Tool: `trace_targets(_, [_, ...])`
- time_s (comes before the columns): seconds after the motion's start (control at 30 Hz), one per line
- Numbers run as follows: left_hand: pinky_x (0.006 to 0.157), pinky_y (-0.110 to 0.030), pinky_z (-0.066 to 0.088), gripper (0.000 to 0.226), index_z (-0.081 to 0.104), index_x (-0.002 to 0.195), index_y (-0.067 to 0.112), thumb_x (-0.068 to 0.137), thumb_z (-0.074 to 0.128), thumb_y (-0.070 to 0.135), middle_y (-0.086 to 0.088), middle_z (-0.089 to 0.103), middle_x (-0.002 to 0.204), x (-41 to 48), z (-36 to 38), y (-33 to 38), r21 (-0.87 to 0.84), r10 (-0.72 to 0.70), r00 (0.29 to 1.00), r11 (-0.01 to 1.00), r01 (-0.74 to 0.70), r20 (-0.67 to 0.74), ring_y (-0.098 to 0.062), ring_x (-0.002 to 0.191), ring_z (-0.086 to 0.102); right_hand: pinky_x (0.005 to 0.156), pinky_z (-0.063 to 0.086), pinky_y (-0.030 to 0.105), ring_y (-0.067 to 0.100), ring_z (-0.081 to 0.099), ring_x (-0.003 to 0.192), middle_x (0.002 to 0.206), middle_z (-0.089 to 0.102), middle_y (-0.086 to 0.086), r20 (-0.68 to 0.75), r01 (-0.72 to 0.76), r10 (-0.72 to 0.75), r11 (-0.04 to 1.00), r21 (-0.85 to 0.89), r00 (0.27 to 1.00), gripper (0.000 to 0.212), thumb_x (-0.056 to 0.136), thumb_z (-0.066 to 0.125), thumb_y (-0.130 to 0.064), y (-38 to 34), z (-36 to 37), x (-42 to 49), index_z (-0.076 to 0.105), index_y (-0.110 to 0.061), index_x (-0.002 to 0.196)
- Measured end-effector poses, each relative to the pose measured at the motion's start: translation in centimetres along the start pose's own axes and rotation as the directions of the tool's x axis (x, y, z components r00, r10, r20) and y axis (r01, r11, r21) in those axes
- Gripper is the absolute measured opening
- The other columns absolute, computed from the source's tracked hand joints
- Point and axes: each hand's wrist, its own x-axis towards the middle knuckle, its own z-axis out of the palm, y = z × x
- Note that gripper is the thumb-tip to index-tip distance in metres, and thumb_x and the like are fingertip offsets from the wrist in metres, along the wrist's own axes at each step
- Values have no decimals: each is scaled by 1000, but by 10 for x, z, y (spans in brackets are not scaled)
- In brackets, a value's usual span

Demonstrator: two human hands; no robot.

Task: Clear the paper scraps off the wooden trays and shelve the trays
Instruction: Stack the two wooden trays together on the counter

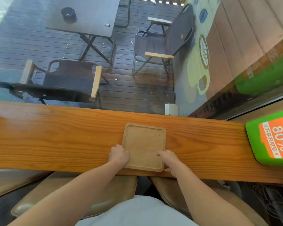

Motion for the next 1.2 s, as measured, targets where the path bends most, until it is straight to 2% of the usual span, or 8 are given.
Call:
trace_targets(0.27, [57,-28,45,20,58,107,9,94,53,23,-9,61,102,11,-12,-8,-44,74,994,997,-71,81,-22,81,58,94,41,47,31,39,133,152,38,6,-14,13,-13,1000,-16,1000,67,89,59,-35,-1,-3,2,34,-18,149])
trace_targets(0.43, [53,-26,44,18,58,100,10,94,54,26,-4,60,92,20,-17,-11,-78,89,991,994,-82,100,-18,76,57,91,43,44,27,44,123,147,42,6,-21,2,-2,1000,14,1000,59,90,58,-35,-3,-4,2,41,-17,143])
trace_targets(0.53, [50,-25,40,17,57,95,11,93,53,27,-6,63,94,25,-17,-6,-163,73,994,985,-60,76,-16,72,55,100,41,46,28,45,125,146,46,6,-14,-21,22,994,110,1000,62,86,62,-37,0,-4,2,44,-17,142])
trace_targets(0.7, [56,-30,43,40,64,100,3,91,54,41,-8,63,88,24,-4,2,-269,11,997,963,9,74,-21,75,58,106,38,49,26,52,116,126,60,1,2,-59,60,967,247,998,68,74,64,-50,3,-2,2,52,-22,134])
trace_targets(0.9, [86,-43,50,84,47,133,2,82,50,69,-13,58,123,36,-4,-1,-463,-115,968,862,209,223,-32,104,57,66,43,37,25,59,94,103,66,1,13,-103,104,944,313,994,44,82,57,-55,2,-3,6,61,-23,112])
trace_targets(1.0, [95,-47,49,85,41,139,2,84,51,67,-15,56,129,39,-3,1,-465,-91,956,858,217,278,-34,111,56,85,53,43,27,60,100,115,64,6,-34,-97,110,959,266,993,41,99,46,-37,10,5,13,54,-15,132])
trace_targets(1.07, [97,-49,47,77,33,142,3,91,45,60,-16,51,133,37,-1,3,-458,-73,955,865,204,287,-35,114,53,100,47,49,32,56,113,134,56,11,-36,-126,141,952,278,989,49,102,43,-37,15,10,12,43,-10,143])
trace_targets(1.2, [99,-51,45,68,27,142,7,96,42,54,-17,48,133,28,-6,9,-499,-26,955,848,177,294,-36,117,50,105,44,51,34,53,123,142,52,12,1,-117,126,924,364,992,53,102,42,-36,14,5,2,37,-9,147])
